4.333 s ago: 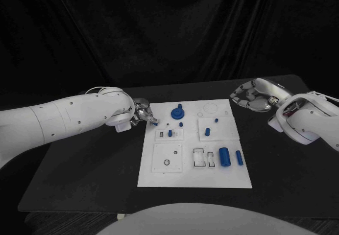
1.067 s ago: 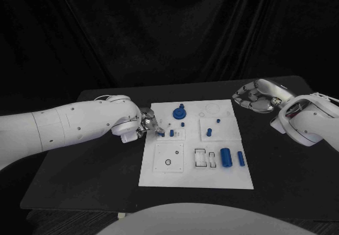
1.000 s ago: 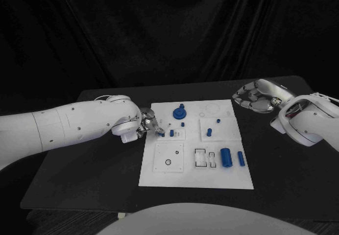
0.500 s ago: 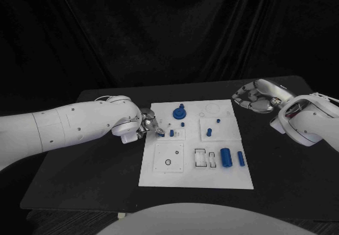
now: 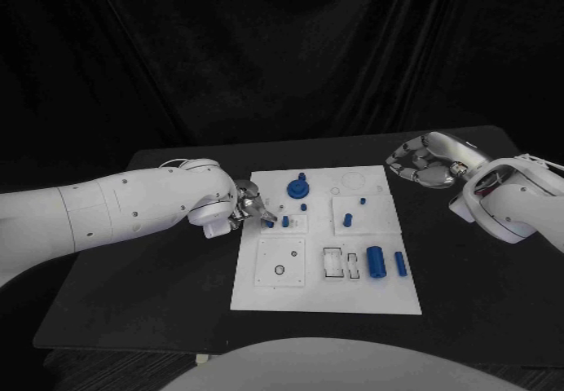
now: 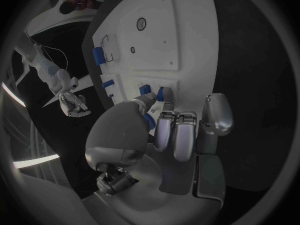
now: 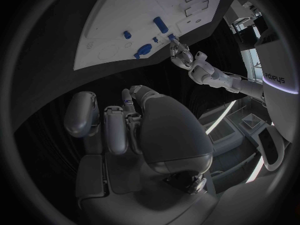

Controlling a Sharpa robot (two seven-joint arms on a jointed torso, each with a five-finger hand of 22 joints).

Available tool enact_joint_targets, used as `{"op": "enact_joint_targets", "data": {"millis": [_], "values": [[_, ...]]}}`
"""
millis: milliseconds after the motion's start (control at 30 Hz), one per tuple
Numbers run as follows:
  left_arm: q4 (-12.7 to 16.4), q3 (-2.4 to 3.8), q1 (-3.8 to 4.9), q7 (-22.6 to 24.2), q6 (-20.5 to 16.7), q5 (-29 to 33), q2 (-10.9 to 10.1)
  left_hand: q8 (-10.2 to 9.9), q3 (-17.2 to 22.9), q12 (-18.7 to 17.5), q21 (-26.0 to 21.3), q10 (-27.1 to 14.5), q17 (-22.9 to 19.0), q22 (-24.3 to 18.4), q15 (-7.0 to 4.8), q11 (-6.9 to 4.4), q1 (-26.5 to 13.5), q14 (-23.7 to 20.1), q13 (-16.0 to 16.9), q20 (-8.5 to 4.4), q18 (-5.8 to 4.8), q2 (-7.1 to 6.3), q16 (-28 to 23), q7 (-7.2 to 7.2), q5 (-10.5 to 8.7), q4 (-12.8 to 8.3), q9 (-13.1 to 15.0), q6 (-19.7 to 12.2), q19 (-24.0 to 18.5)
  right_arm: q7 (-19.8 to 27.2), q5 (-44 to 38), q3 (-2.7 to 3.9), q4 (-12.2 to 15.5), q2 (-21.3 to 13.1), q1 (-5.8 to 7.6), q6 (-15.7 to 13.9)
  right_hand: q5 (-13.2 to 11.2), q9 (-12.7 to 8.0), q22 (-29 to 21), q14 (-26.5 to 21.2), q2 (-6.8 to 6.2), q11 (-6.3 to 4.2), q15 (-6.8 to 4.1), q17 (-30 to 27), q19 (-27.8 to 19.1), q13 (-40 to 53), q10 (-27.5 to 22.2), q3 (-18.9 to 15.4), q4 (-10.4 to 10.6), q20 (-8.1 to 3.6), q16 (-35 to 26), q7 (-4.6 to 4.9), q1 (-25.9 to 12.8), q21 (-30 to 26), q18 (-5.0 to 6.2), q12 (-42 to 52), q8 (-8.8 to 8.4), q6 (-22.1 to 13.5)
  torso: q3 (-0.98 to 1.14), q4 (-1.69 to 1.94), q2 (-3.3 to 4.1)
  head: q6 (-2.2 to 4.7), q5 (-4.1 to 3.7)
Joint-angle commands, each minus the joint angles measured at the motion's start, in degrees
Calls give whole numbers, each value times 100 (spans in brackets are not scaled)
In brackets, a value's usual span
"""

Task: Assemble the parts on the task board

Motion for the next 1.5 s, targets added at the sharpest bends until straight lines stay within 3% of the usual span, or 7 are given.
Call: {"op": "enact_joint_targets", "data": {"millis": [33, 800, 1233, 1367, 1400, 1433, 1500], "values": [[-19, -3, -20, 1, 120, -19, 19, -43, -230, -10, -36, 153, 1271, 866, 57, 44, -195, 425, 1127, 30, 86, 13, -31, 36, -349, 136, -26, 32, -6, -93, -8, 5, 8, -6, -14, 13, 28, 1, 746, 251, 12, 9, 38, -8, -33, 957, 275, 19, -23, 8, -42, -7, -12, -48, 93, -30, 8, 20, 0, -2, 4, 1, -3], [-57, -3, -44, 43, -20, -19, -12, -88, -1273, 3, -76, 152, 1268, 861, 94, 86, -959, 422, 1128, 71, 93, 154, -31, 75, -892, 629, -37, 88, -21, -77, -8, 5, 4, -9, -29, 9, 28, 1, 746, 251, 12, 9, 38, -8, -33, 957, 275, 19, -23, 8, -42, -7, -12, -48, 93, -30, 8, 20, -4, 6, 5, 1, 7], [34, 1, 50, 2029, -2159, -466, -332, 295, -2044, 66, 48, 205, 1307, 891, 89, 92, -876, 454, 1164, 57, 69, 124, -13, 100, -747, 635, 427, -332, 72, -77, -8, 6, 45, -108, -26, -56, 29, 1, 744, 250, 13, 10, 38, -16, -34, 952, 273, 23, -29, 7, -48, -7, -15, -57, 94, -32, 9, 22, -3, 0, 3, 1, -25], [-126, 2, 128, 3056, -2547, -602, -333, 108, -2199, -961, -786, -960, 20, 656, 376, 408, -85, -715, 504, 222, 178, 126, -591, 457, -332, 625, 513, -1651, -776, -75, -8, 6, 54, -132, -24, -90, 29, 2, 742, 249, 13, 10, 38, -19, -35, 945, 269, 23, -29, 7, -50, -7, -16, -62, 95, -35, 10, 25, -3, 2, 2, 1, -25], [-196, 2, 144, 3384, -2641, -676, -314, -198, -2184, -2328, -1285, -2851, -1634, 519, 566, 550, 449, -2728, -237, 314, 206, 156, -1585, 533, -91, 548, 284, -2613, -1424, -76, -8, 6, 52, -132, -24, -91, 29, 2, 742, 249, 13, 10, 38, -19, -35, 945, 269, 23, -29, 7, -50, -7, -16, -62, 95, -35, 10, 25, -5, 1, 1, 1, -20], [-273, 2, 156, 3685, -2707, -799, -284, -214, -2226, -3434, -1567, -4730, -1889, 433, 724, 753, 792, -3196, -710, 397, 198, 182, -1752, 515, -71, 586, 17, -2892, -1896, -78, -8, 6, 50, -130, -23, -89, 29, 2, 742, 249, 13, 10, 38, -19, -35, 945, 269, 23, -29, 7, -50, -7, -16, -62, 95, -35, 10, 25, -5, 2, -1, 1, -19], [-390, 1, 168, 4064, -2777, -1042, -225, -304, -2218, -4420, -1827, -6101, -2330, 340, 871, 1008, 1153, -3748, -1195, 494, 204, 224, -1975, 486, -81, 571, -388, -3243, -2293, -78, -8, 6, 49, -127, -23, -82, 29, 3, 742, 251, 11, 10, 38, -9, -35, 948, 270, 23, -30, 7, -45, -8, -17, -65, 95, -34, 14, 32, -2, 1, 1, 1, -24]]}}
